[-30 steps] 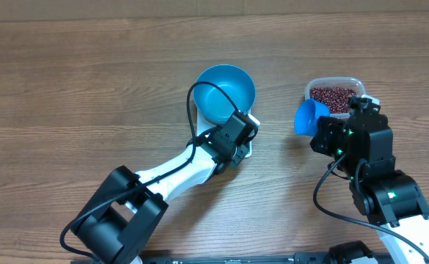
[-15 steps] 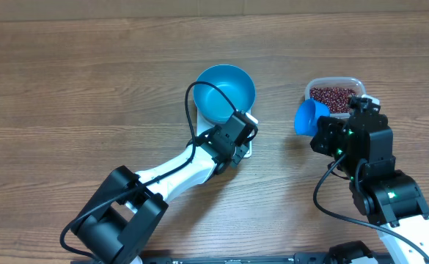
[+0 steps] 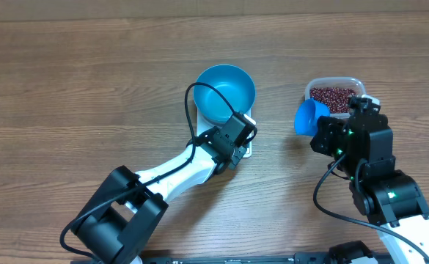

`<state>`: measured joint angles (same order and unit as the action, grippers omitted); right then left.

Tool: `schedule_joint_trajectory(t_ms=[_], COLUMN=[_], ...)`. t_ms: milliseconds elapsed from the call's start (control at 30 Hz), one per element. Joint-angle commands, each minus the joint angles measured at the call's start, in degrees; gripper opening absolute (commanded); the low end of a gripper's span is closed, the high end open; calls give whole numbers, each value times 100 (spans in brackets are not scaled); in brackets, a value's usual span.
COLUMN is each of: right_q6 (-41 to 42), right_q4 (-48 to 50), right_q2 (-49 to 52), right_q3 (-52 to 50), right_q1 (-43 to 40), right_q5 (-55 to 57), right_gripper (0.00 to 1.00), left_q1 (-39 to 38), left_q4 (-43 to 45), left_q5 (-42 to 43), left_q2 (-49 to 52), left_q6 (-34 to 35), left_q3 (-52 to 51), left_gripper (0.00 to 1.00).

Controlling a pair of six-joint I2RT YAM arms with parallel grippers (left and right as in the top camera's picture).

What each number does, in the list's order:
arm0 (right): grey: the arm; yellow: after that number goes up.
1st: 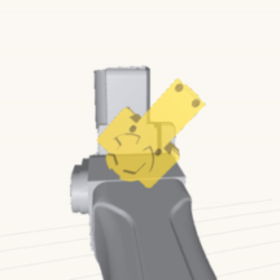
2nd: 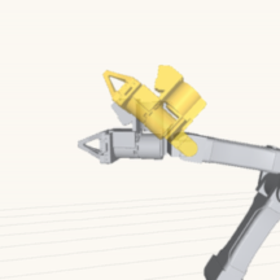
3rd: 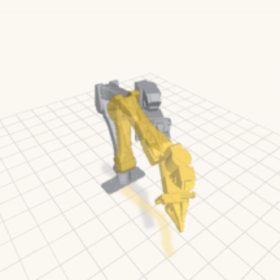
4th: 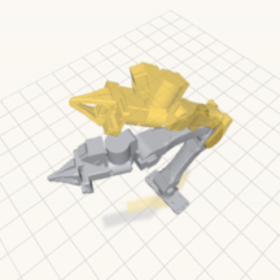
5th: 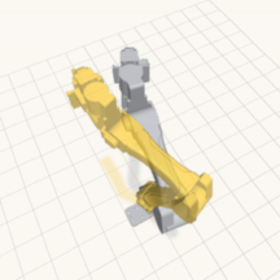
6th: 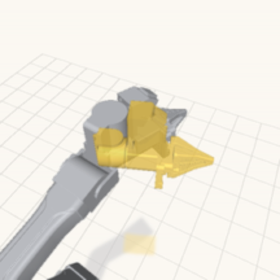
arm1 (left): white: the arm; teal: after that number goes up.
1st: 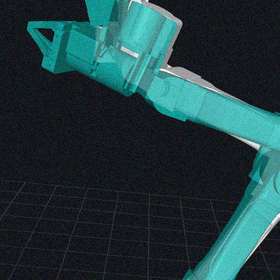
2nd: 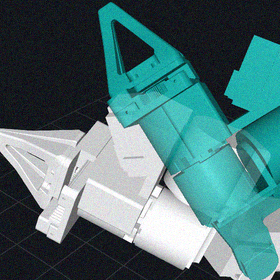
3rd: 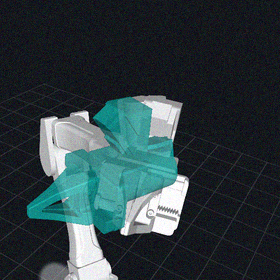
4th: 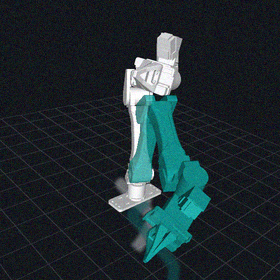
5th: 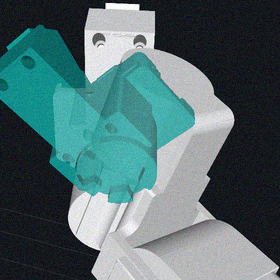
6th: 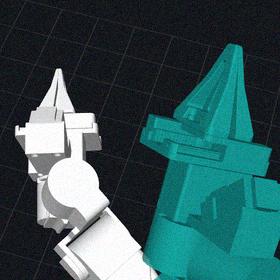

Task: Scoop item into bowl and weigh 150g on scale
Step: 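Press the scale's TARE button with the left gripper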

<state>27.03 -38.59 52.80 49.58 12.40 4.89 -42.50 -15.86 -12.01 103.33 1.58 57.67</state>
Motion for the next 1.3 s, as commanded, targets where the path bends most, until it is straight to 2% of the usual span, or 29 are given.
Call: schedule_joint_trajectory(t_ms=[0, 333, 1267], right_q6=[39, 39, 39], right_q4=[57, 57, 57], right_q2=[-22, -22, -22], right_q3=[192, 192, 192], right_q1=[-22, -22, -22], right_q5=[17, 17, -2], right_gripper=[4, 4, 4], left_q1=[11, 11, 11], left_q4=[0, 127, 267], left_q5=[79, 179, 201], left_q2=[44, 44, 48], left_q6=[111, -160, -153], left_q3=[-31, -31, -170], left_gripper=[4, 4, 4])
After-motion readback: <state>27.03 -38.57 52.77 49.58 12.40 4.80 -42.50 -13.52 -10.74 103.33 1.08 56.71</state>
